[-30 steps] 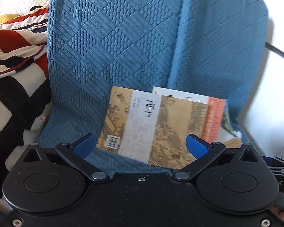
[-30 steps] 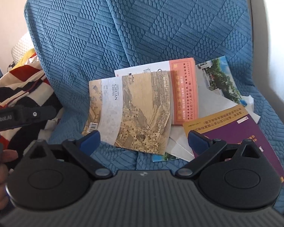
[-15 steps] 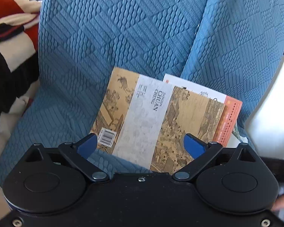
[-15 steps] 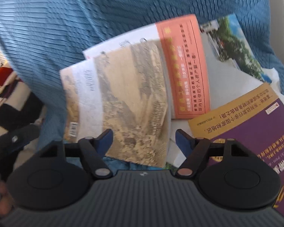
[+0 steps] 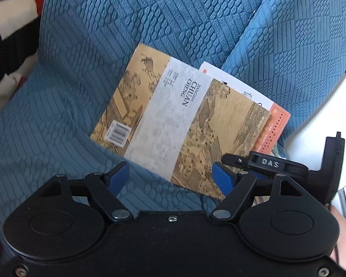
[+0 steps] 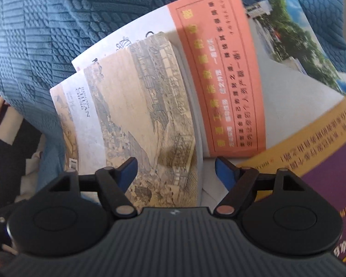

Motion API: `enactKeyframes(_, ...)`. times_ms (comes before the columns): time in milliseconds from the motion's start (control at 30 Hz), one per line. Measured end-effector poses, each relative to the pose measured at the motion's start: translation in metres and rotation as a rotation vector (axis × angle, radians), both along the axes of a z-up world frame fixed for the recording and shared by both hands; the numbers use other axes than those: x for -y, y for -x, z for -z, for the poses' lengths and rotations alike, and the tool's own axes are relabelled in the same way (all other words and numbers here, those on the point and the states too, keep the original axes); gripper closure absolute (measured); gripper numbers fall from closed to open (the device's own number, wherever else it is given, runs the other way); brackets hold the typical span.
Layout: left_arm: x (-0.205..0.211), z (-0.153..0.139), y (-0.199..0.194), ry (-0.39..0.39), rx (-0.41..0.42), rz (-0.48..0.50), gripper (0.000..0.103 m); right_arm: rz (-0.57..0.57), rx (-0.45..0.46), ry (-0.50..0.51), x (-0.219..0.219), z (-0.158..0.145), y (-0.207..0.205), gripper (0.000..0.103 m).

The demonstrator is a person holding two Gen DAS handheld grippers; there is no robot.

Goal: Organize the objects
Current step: 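Close the right gripper on the edge of the tan scroll book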

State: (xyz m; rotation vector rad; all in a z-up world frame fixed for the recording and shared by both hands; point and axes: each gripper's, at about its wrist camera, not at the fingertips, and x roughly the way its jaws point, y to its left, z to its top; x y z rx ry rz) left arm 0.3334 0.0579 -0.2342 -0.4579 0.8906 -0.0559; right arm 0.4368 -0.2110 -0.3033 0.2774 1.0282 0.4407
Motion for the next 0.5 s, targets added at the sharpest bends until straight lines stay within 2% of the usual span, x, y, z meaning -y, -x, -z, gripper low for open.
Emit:
enactKeyframes(100,-0.002,-0.002,0.006,-0.008,0.005,0.009,0.026,-0.033,0.022,0.014,-0.006,0.001,0.002,0.016)
enactKeyframes(167,-0.005,-0.001,0.008,0.006,-0.009,-0.004,0.026,-0.045,0.029,0.023,-0.010,0.002,0.003,0.016)
enactKeyframes(200,-0.007,0.000,0.008,0.021,-0.018,-0.013,0.026,-0.055,0.030,0.016,-0.011,0.002,0.003,0.022)
enactKeyframes(267,-0.014,0.003,0.009,0.060,-0.034,-0.031,0.026,-0.047,0.014,-0.003,-0.013,0.001,0.001,0.024)
enactKeyframes(367,-0.021,0.007,0.009,0.108,-0.049,-0.050,0.024,-0.024,-0.020,-0.005,-0.011,-0.001,-0.001,0.034)
enactKeyframes(400,-0.022,0.007,0.009,0.112,-0.051,-0.047,0.020,-0.017,-0.021,-0.001,-0.010,-0.001,-0.001,0.039)
enactKeyframes(500,-0.022,0.009,0.010,0.092,-0.061,-0.060,0.019,-0.021,-0.005,0.040,-0.012,-0.001,0.001,0.051)
